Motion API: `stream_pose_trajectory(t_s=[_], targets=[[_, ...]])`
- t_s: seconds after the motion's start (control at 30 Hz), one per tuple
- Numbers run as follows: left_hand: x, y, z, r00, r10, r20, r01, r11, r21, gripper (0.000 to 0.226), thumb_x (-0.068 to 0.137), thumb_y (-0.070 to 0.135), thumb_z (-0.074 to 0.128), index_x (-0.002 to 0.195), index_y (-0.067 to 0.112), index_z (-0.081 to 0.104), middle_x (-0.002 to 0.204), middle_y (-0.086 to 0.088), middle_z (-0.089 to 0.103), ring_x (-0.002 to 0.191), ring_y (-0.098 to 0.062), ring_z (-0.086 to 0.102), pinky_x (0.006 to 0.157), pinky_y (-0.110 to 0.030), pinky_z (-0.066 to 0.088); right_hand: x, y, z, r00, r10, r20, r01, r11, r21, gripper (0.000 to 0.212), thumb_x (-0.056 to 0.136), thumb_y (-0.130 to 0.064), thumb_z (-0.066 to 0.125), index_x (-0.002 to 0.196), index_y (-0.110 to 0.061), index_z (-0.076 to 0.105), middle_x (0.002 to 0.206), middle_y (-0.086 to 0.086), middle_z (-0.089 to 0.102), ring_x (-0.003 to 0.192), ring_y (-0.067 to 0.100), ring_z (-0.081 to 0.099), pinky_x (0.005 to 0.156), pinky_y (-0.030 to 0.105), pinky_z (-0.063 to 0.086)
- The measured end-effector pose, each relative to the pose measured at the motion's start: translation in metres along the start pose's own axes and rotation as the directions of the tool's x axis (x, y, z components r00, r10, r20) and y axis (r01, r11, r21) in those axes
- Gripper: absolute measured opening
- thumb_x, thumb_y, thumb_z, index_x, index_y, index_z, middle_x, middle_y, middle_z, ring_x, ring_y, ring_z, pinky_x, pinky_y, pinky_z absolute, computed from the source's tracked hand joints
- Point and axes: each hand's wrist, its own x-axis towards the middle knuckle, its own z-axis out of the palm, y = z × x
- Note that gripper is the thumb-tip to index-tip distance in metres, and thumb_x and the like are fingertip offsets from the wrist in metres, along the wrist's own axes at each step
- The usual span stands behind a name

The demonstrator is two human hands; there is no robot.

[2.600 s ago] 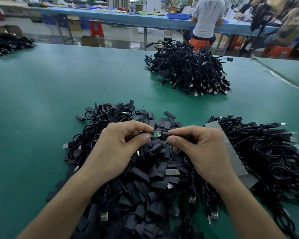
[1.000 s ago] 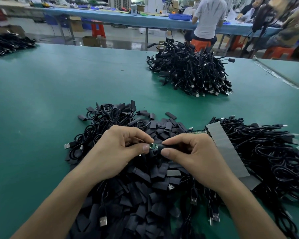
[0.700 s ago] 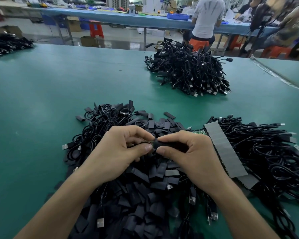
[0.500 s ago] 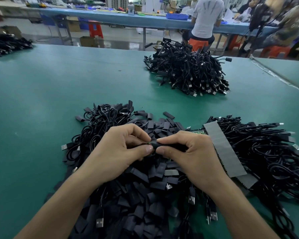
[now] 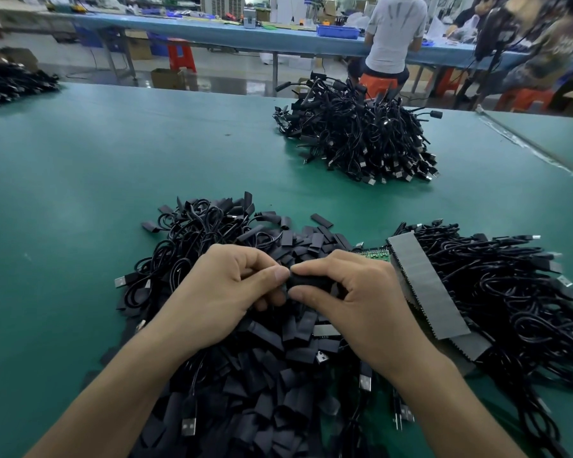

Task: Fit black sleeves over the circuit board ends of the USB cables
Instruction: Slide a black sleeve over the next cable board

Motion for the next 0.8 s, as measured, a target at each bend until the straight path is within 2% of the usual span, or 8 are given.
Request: stream_pose_trajectory(t_s=[0.2, 0.3, 0.47, 0.57, 0.63, 0.73, 0.77, 0.8], targets=[[0.0006, -0.0022, -0.0033, 0.999, -0.009, 0.039, 0.01, 1.0, -0.017, 0.014, 0.092, 0.021, 0.067, 0.083, 0.02, 0.077, 0.075, 0.0, 0.077, 0.062, -0.005, 0.064, 0.06, -0.016, 0.051, -0.0008, 0.0028, 0.0008, 0.997, -0.044, -0.071, 0.043, 0.999, -0.013, 0.02, 0.079, -0.022, 0.079, 0.098, -0.014, 0.079, 0.084, -0.007, 0.073, 0.079, 0.002, 0.064, 0.075, 0.008, 0.046], [0.001, -0.0028, -0.004, 0.999, -0.008, 0.04, 0.007, 0.999, 0.039, 0.015, 0.092, 0.024, 0.067, 0.081, 0.022, 0.077, 0.075, 0.003, 0.077, 0.063, -0.004, 0.065, 0.062, -0.017, 0.052, -0.0011, 0.0045, 0.002, 0.995, -0.05, -0.083, 0.049, 0.999, -0.014, 0.019, 0.079, -0.019, 0.08, 0.097, -0.013, 0.079, 0.084, -0.006, 0.073, 0.078, 0.002, 0.065, 0.074, 0.01, 0.047], [0.0005, -0.0009, -0.0041, 1.0, 0.014, 0.028, -0.015, 0.997, 0.069, 0.02, 0.094, 0.02, 0.066, 0.077, 0.021, 0.075, 0.07, 0.004, 0.075, 0.057, 0.0, 0.061, 0.055, -0.012, 0.046, -0.0011, 0.0053, 0.0022, 0.995, -0.042, -0.096, 0.045, 0.998, 0.035, 0.025, 0.075, -0.023, 0.083, 0.098, -0.016, 0.079, 0.087, -0.012, 0.073, 0.083, -0.003, 0.066, 0.076, 0.011, 0.049], [0.0, -0.0003, -0.0044, 0.999, 0.025, 0.038, -0.028, 0.995, 0.096, 0.019, 0.095, 0.019, 0.064, 0.079, 0.021, 0.075, 0.071, 0.006, 0.075, 0.059, 0.0, 0.062, 0.058, -0.012, 0.047, -0.0005, 0.0062, 0.002, 0.996, -0.052, -0.077, 0.055, 0.998, 0.037, 0.026, 0.075, -0.024, 0.082, 0.099, -0.016, 0.079, 0.087, -0.011, 0.073, 0.083, -0.002, 0.066, 0.076, 0.013, 0.05], [-0.0003, 0.0002, -0.0047, 0.999, 0.022, 0.049, -0.027, 0.994, 0.102, 0.018, 0.095, 0.019, 0.064, 0.082, 0.023, 0.074, 0.074, 0.007, 0.075, 0.062, -0.003, 0.063, 0.059, -0.017, 0.05, -0.0003, 0.0072, 0.0016, 0.995, -0.071, -0.064, 0.073, 0.997, 0.022, 0.024, 0.077, -0.023, 0.081, 0.099, -0.014, 0.078, 0.085, -0.008, 0.072, 0.08, 0.001, 0.065, 0.074, 0.015, 0.05], [-0.0009, 0.0011, -0.0051, 0.998, 0.012, 0.068, -0.021, 0.991, 0.131, 0.017, 0.095, 0.02, 0.063, 0.085, 0.026, 0.075, 0.078, 0.004, 0.076, 0.071, -0.025, 0.068, 0.069, -0.044, 0.056, -0.0005, 0.0088, 0.0003, 0.994, -0.09, -0.055, 0.09, 0.996, -0.011, 0.021, 0.08, -0.021, 0.079, 0.1, -0.013, 0.078, 0.084, -0.005, 0.071, 0.079, 0.004, 0.065, 0.072, 0.021, 0.051], [-0.0011, 0.0017, -0.0052, 0.997, 0.009, 0.075, -0.02, 0.99, 0.138, 0.017, 0.095, 0.02, 0.063, 0.085, 0.026, 0.075, 0.079, 0.001, 0.076, 0.074, -0.031, 0.068, 0.07, -0.048, 0.055, -0.0004, 0.0093, -0.0001, 0.994, -0.093, -0.055, 0.092, 0.996, -0.018, 0.021, 0.081, -0.021, 0.078, 0.099, -0.012, 0.078, 0.084, -0.004, 0.071, 0.079, 0.004, 0.065, 0.072, 0.022, 0.051], [-0.0012, 0.0019, -0.0054, 0.997, 0.009, 0.077, -0.02, 0.989, 0.144, 0.018, 0.095, 0.02, 0.063, 0.085, 0.026, 0.075, 0.079, 0.001, 0.076, 0.074, -0.031, 0.068, 0.07, -0.047, 0.055, -0.0006, 0.0096, -0.0003, 0.994, -0.094, -0.055, 0.093, 0.995, -0.023, 0.021, 0.081, -0.021, 0.078, 0.099, -0.012, 0.078, 0.084, -0.004, 0.071, 0.079, 0.004, 0.065, 0.072, 0.022, 0.051]])
